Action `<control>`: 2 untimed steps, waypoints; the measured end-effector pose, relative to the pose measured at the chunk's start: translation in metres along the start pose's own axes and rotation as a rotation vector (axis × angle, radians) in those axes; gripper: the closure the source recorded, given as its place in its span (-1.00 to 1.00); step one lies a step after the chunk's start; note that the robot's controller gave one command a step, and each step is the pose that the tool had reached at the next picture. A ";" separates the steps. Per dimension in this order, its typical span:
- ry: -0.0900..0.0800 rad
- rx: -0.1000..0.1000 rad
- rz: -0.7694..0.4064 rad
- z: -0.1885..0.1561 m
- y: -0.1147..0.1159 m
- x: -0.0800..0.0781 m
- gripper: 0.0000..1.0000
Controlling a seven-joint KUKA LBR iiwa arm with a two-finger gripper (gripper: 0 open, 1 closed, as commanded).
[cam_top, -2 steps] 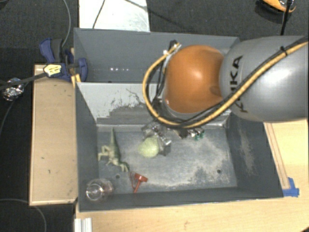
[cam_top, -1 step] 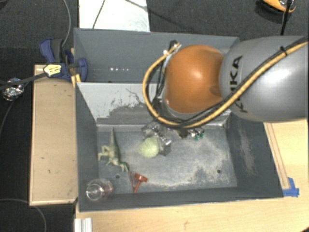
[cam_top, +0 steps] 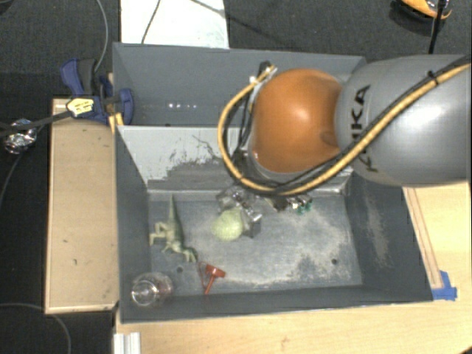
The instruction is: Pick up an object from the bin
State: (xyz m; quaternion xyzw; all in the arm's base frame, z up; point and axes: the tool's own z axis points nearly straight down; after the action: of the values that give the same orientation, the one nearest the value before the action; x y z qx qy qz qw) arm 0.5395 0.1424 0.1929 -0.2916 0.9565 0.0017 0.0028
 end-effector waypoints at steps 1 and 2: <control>0.000 0.000 0.002 0.000 0.000 0.000 1.00; 0.000 0.000 0.003 0.000 0.000 0.000 1.00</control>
Offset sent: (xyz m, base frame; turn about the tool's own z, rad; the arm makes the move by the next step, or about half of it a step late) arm 0.0000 0.0000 0.0000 0.0000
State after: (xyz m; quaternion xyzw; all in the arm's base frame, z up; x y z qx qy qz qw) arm 0.5395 0.1424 0.1929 -0.2902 0.9570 0.0017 0.0027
